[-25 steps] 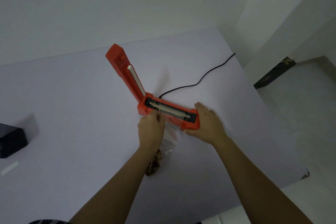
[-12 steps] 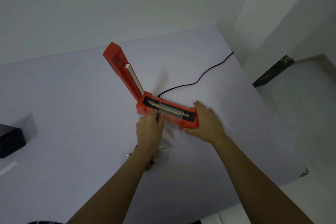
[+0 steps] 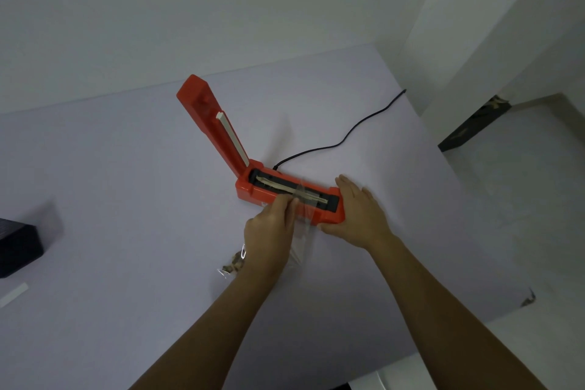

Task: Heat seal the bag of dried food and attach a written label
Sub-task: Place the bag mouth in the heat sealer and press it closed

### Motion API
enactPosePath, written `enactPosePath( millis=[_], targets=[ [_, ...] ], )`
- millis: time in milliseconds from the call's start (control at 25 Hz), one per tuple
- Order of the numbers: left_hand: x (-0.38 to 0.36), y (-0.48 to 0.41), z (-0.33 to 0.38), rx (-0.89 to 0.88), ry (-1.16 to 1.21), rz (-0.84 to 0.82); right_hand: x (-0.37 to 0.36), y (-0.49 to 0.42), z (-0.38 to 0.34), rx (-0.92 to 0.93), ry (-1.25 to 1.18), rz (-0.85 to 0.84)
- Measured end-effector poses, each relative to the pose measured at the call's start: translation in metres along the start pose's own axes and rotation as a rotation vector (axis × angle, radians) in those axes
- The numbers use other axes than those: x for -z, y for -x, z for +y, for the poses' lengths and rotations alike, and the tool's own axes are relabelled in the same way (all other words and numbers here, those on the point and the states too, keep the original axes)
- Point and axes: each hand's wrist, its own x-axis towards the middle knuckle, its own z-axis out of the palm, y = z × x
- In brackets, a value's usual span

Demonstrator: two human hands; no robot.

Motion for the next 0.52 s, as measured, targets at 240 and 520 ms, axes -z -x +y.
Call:
enactPosePath(
  millis=[240,520],
  targets=[
    [0.002,0.003,0.009,-0.078,-0.012,0.024,0.001,-0.001,-0.001,-0.006,-0.002,-0.007],
    [0.002,0.008,0.011,-0.144,-0.044,0.044,0.002,-0.001,-0.001,-0.009,-0.011,-0.019]
  ],
)
